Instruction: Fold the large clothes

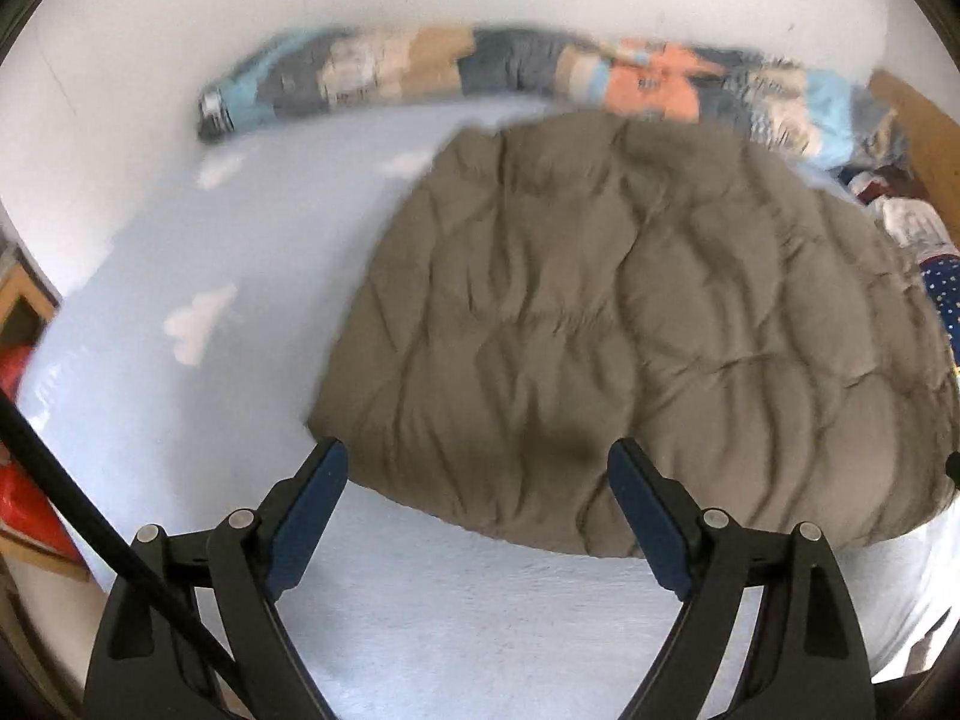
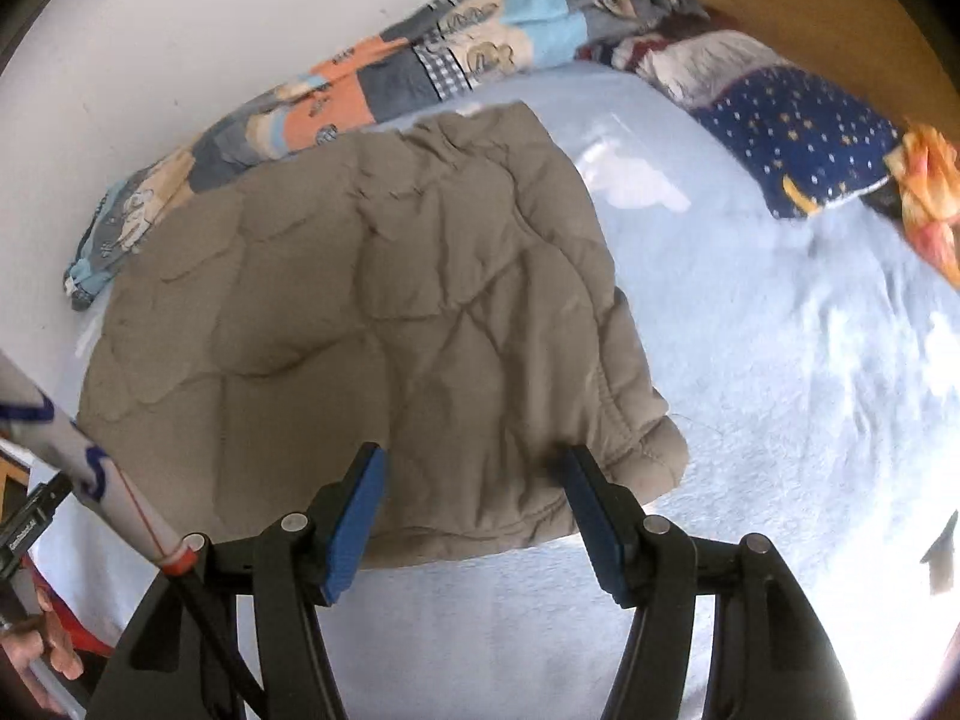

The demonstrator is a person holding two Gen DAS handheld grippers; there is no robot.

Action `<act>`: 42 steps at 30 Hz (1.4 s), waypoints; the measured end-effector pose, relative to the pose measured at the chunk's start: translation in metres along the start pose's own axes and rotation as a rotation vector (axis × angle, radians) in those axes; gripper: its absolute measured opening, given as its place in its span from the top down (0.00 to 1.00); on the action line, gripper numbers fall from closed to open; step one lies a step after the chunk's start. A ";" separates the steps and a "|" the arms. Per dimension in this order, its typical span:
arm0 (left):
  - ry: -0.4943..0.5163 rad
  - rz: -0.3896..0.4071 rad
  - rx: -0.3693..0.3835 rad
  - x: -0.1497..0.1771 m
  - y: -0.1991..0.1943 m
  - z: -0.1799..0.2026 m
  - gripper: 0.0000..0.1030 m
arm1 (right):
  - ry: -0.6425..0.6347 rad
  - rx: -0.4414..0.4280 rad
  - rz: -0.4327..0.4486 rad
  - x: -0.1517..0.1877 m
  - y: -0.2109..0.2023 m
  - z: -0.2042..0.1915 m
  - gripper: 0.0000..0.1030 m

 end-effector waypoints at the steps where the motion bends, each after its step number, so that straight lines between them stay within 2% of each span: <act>1: -0.016 -0.050 0.013 -0.002 0.014 -0.002 0.14 | 0.005 -0.002 -0.010 -0.003 0.004 0.001 0.36; 3: -0.046 -0.089 0.041 -0.005 0.026 -0.004 0.14 | 0.020 0.004 -0.029 -0.006 0.013 0.002 0.34; 6: -0.040 -0.084 0.027 -0.005 0.029 -0.001 0.14 | 0.013 0.032 -0.055 -0.007 0.027 -0.002 0.31; 9: -0.037 -0.028 0.025 0.003 0.013 -0.001 0.14 | 0.010 0.047 -0.036 -0.007 0.025 -0.003 0.31; 11: -0.018 0.021 0.034 0.006 -0.001 0.004 0.14 | -0.006 0.034 0.010 -0.003 0.011 -0.009 0.31; 13: 0.005 0.088 0.032 0.016 -0.020 0.010 0.14 | -0.059 0.031 0.065 0.004 -0.004 -0.022 0.31; 16: 0.038 0.124 0.021 0.025 -0.025 0.022 0.14 | -0.132 0.037 0.107 0.019 -0.012 -0.044 0.31; 18: 0.076 0.113 0.019 0.029 -0.021 0.036 0.14 | -0.169 0.044 0.105 0.028 -0.006 -0.061 0.31; 20: 0.119 0.108 -0.016 0.028 -0.014 0.052 0.14 | -0.216 0.045 0.083 0.030 0.004 -0.076 0.31; 22: 0.150 0.070 -0.032 0.026 0.000 0.064 0.14 | -0.238 0.067 0.083 0.029 0.012 -0.084 0.31; 25: 0.119 0.002 -0.006 0.018 0.023 0.062 0.13 | -0.246 0.102 0.043 0.023 0.035 -0.090 0.31; 27: 0.081 -0.030 0.029 0.016 0.030 0.058 0.09 | -0.228 0.104 0.013 0.021 0.048 -0.090 0.31; 30: 0.075 -0.026 0.048 0.017 0.027 0.055 0.09 | -0.227 0.112 0.008 0.021 0.053 -0.090 0.30; 32: 0.088 0.006 0.060 0.019 0.013 0.054 0.09 | -0.229 0.107 0.014 0.022 0.049 -0.089 0.30; 35: 0.125 0.119 0.060 0.030 -0.024 0.055 0.09 | -0.222 0.057 0.044 0.031 0.028 -0.087 0.30; 38: 0.131 0.242 0.061 0.051 -0.064 0.052 0.09 | -0.234 0.049 0.153 0.045 -0.008 -0.086 0.30; 42: 0.157 0.307 0.072 0.087 -0.096 0.051 0.09 | -0.241 0.050 0.265 0.071 -0.045 -0.084 0.30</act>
Point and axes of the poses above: each gripper's, at about its wrist camera, not at the fingertips, and y roughly the way its jaws point, z to its right, x to its underside, the point moved 4 cm from there along y, roughly the way its jaws point, and after that the axes turned 15 degrees about -z, right-handed, at the moved point
